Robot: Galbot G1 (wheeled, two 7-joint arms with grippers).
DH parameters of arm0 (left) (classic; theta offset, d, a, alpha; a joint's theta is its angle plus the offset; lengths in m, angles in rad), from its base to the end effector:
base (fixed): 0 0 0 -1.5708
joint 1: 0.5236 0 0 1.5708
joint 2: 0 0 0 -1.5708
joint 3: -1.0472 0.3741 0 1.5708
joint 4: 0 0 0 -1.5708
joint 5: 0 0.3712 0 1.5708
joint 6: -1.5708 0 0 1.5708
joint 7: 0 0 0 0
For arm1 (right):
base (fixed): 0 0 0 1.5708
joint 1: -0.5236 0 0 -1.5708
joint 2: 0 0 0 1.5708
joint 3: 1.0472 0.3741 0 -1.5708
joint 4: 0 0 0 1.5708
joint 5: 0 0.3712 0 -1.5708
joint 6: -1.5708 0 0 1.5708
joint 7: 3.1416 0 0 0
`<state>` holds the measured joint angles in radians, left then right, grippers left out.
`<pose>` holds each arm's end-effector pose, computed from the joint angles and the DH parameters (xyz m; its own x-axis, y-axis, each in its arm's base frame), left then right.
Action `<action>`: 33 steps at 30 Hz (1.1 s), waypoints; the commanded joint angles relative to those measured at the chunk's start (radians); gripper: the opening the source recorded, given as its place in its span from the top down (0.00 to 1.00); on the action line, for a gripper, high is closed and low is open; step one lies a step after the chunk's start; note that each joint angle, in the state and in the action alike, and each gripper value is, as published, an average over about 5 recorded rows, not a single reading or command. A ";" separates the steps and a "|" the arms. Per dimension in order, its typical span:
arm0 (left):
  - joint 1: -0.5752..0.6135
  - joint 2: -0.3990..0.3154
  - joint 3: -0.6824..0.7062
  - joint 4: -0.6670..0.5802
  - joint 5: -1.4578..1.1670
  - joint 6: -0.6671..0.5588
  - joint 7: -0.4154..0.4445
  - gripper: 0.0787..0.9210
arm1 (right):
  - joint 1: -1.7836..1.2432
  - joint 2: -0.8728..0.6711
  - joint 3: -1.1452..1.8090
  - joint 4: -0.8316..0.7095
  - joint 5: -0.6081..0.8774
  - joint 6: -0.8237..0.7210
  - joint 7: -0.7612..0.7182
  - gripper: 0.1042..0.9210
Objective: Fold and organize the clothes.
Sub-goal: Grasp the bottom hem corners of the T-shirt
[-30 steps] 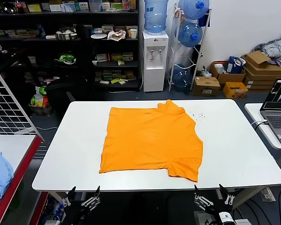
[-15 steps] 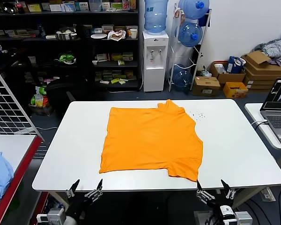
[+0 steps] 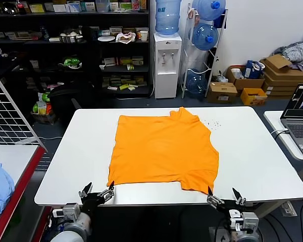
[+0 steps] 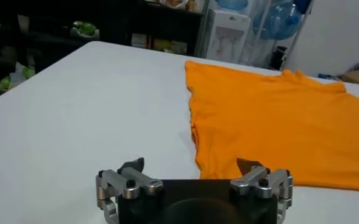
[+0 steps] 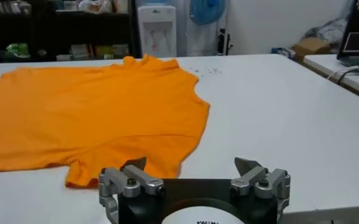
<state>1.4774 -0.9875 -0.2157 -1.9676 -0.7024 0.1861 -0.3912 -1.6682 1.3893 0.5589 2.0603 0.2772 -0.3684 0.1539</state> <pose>0.1924 0.0404 -0.3630 -0.8739 0.1071 0.4742 0.0385 0.9876 -0.1522 0.1533 -0.0474 -0.3484 -0.8696 0.0667 0.4892 0.0942 0.9950 0.0319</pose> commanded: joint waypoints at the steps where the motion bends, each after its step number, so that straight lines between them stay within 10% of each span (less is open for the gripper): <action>1: -0.071 -0.001 0.033 0.055 -0.021 0.011 0.001 0.00 | 0.056 0.000 -0.031 -0.040 0.009 -0.021 0.019 0.00; 12: -0.069 -0.001 0.046 0.064 -0.012 0.012 0.001 0.04 | 0.080 0.017 -0.070 -0.073 0.007 -0.038 0.025 0.18; 33: -0.035 -0.010 0.081 0.047 0.009 0.007 0.013 0.74 | 0.035 0.022 -0.073 -0.038 0.000 -0.016 0.015 0.92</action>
<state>1.4406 -0.9972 -0.1398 -1.9234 -0.6921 0.1898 -0.3782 -1.6387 1.4092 0.4911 2.0256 0.2738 -0.3814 0.1658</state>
